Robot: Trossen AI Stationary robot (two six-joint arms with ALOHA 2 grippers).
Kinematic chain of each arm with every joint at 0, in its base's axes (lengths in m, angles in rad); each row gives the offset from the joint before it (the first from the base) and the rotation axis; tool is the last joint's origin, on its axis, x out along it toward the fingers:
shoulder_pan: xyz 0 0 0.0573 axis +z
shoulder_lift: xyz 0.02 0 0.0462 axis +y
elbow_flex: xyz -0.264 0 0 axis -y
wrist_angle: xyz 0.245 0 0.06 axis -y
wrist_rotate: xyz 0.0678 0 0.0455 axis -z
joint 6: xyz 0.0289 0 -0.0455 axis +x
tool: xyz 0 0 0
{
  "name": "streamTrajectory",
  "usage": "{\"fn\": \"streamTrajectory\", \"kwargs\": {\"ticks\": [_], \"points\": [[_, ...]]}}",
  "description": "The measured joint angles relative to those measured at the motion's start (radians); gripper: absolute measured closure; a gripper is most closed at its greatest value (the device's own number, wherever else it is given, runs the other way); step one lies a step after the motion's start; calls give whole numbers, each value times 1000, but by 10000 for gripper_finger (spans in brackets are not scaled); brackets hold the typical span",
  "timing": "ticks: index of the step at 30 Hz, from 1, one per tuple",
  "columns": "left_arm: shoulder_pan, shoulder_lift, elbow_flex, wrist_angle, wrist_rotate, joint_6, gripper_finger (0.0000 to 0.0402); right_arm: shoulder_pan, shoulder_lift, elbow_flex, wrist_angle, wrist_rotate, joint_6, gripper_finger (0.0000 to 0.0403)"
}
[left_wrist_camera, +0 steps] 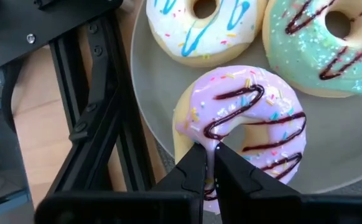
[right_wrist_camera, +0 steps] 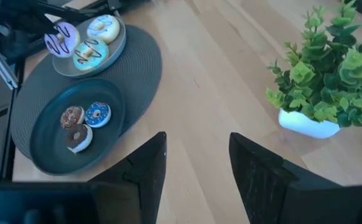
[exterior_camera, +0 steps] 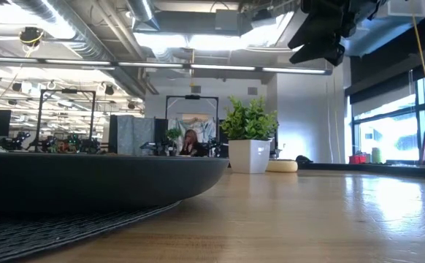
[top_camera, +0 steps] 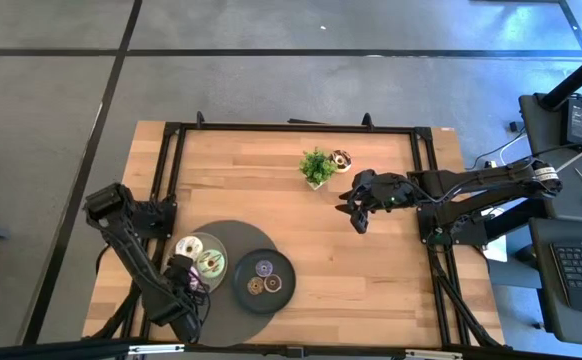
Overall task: Pick & Place donuts
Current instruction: Put the big purple donut on the gray plate
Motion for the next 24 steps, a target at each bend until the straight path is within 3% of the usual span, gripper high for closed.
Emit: {"fn": "streamTrajectory", "kwargs": {"ticks": [17, 24], "points": [[5, 25, 0, 0, -7, 28, 344, 0, 0, 0, 13, 0, -5, 227], [4, 25, 0, -3, 36, 18, 292, 0, 0, 0, 13, 1, -5, 227]]}}
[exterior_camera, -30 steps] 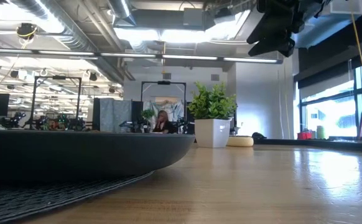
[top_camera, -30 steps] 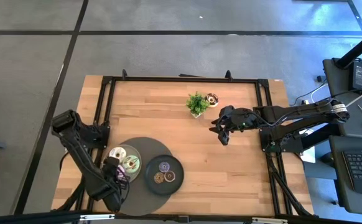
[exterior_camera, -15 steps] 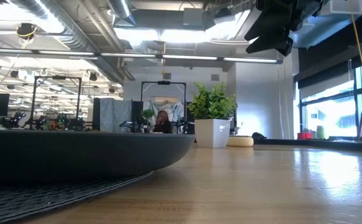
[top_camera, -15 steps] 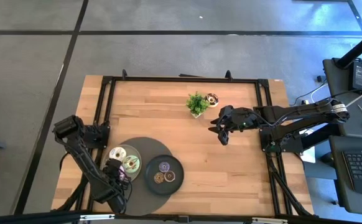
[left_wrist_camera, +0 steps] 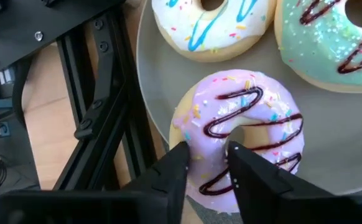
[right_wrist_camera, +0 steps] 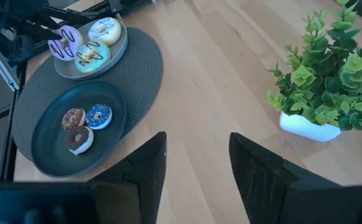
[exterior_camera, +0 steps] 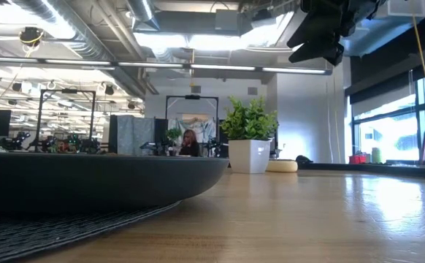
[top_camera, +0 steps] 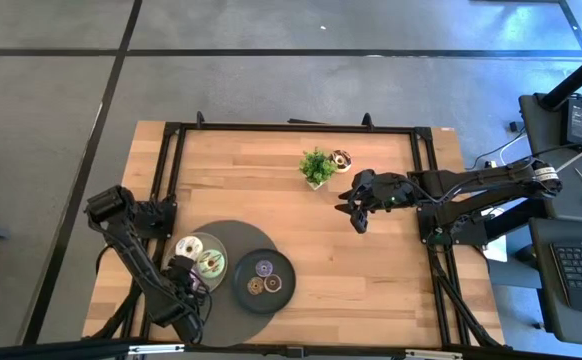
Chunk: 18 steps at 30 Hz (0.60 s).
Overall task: Pick & Place donuts
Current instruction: Put the big purple donut on the gray plate
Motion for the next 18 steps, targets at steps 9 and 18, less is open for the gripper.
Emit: {"fn": "streamTrajectory", "kwargs": {"ticks": [9, 18], "points": [[0, 0, 0, -33, -13, -9, 231, 0, 0, 0, 0, 0, -7, 227], [4, -30, 21, -75, 38, -53, 217, 0, 0, 0, 0, 1, -21, 227]]}}
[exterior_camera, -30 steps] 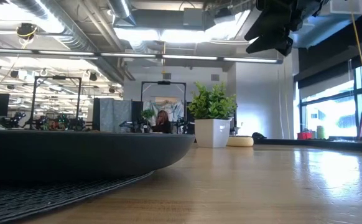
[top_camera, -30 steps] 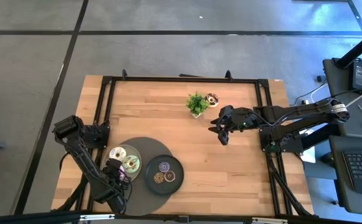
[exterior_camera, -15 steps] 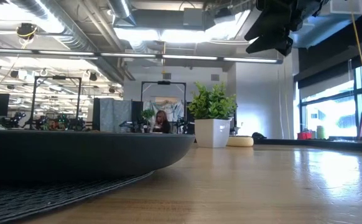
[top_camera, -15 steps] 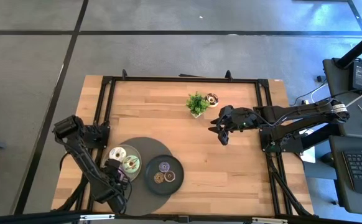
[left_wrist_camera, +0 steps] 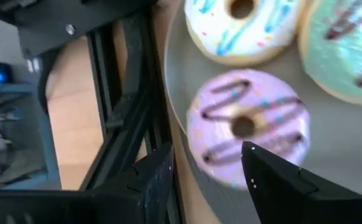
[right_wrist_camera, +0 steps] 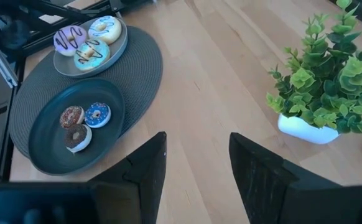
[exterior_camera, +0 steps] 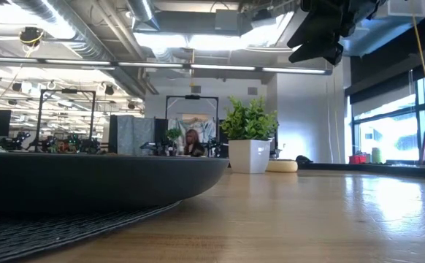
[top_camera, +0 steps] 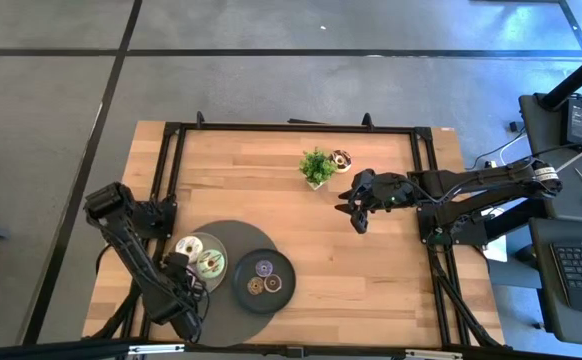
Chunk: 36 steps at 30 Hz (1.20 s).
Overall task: Pick & Place donuts
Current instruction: Put the big purple donut on the gray plate
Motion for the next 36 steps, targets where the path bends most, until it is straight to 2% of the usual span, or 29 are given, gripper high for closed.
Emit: {"fn": "streamTrajectory", "kwargs": {"ticks": [5, 9, 11, 28, 36], "points": [[-5, -75, 30, 66, 35, -9, 221, 0, 0, 0, 0, 0, 1, 227], [-4, -103, 30, 152, 137, -20, 219, 0, 0, 0, 0, 0, 0, 227], [-4, -102, 29, 145, 177, -29, 219, 0, 0, 0, 0, 0, -3, 227], [45, 36, 28, 70, 142, -1, 226, 0, 0, 0, 22, 24, -25, 227], [45, 126, 28, 56, 249, 18, 224, 0, 0, 0, 21, 24, -25, 227]]}}
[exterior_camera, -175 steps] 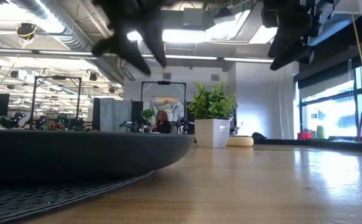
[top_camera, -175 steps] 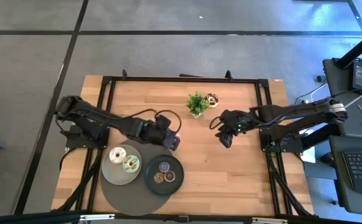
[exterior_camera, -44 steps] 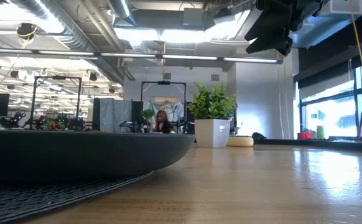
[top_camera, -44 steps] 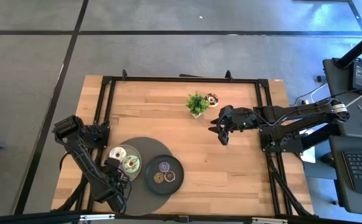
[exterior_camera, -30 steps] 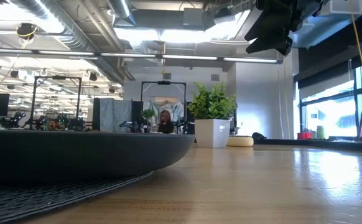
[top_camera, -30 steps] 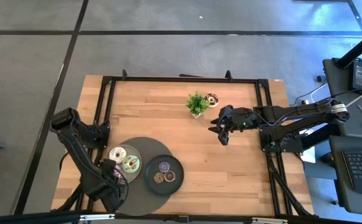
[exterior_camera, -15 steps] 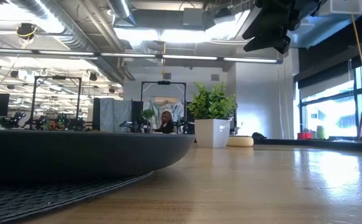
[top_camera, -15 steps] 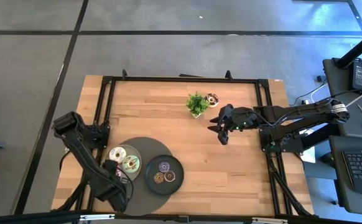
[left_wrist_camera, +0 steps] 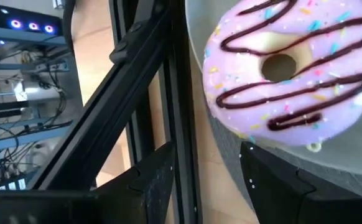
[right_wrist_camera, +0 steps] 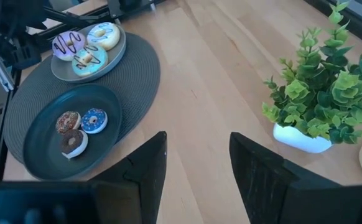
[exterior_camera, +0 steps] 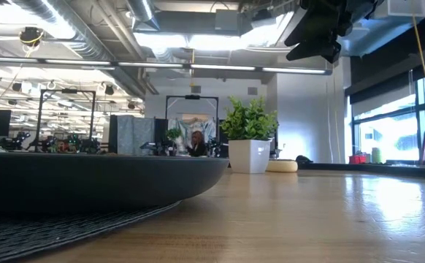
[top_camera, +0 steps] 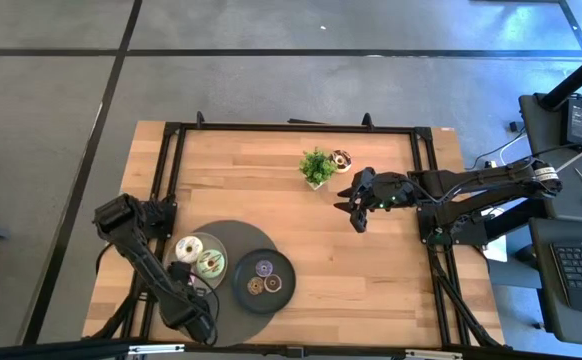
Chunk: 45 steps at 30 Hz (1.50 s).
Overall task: Pick & Place donuts
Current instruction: Put the big purple donut on the gray plate, then put the big black donut on the gray plate
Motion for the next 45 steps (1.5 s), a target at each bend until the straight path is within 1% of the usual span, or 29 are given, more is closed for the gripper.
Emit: {"fn": "streamTrajectory", "kwargs": {"ticks": [4, 9, 15, 18, 20, 22, 24, 27, 30, 33, 34, 36, 38, 40, 42, 45], "points": [[1, 34, 0, 2, 0, 0, 228, 0, 0, 0, 0, 0, -1, 227], [19, 36, 0, 19, -3, -8, 228, 0, 0, 0, 0, 0, -1, 227], [37, 34, 0, 18, -59, -8, 227, 0, 0, 0, -1, 0, -4, 227], [46, 33, 1, 17, -58, 6, 229, 0, 0, 0, -2, 0, -5, 227], [52, 21, 9, 17, -68, 4, 230, 0, 0, 0, -2, 0, 8, 227], [56, -15, 25, 17, -111, -1, 230, -5, -2, 0, -10, -8, 57, 227], [62, -63, 45, 21, -196, -15, 230, -26, -2, 9, -41, -30, 125, 227], [80, -153, 73, 36, -399, -3, 230, -70, -2, 24, -109, -70, 144, 227], [94, -242, 84, 86, -692, 94, 231, -134, -2, 34, -166, -77, 135, 227], [105, -316, 83, 163, -1011, 267, 230, -229, 0, 35, -194, -78, 156, 227], [111, -335, 84, 186, -1100, 319, 230, -255, 3, 35, -201, -70, 142, 227], [127, -369, 84, 221, -1224, 410, 231, -295, 8, 35, -198, -44, 94, 227], [149, -392, 84, 247, -1300, 484, 230, -317, 21, 35, -172, -2, 72, 227], [175, -404, 83, 262, -1336, 548, 229, -337, 44, 35, -141, 26, 81, 227], [204, -409, 83, 268, -1348, 595, 228, -360, 79, 36, -118, 25, 72, 227], [252, -409, 83, 283, -1338, 649, 226, -415, 151, 36, -141, 23, 76, 227]]}}
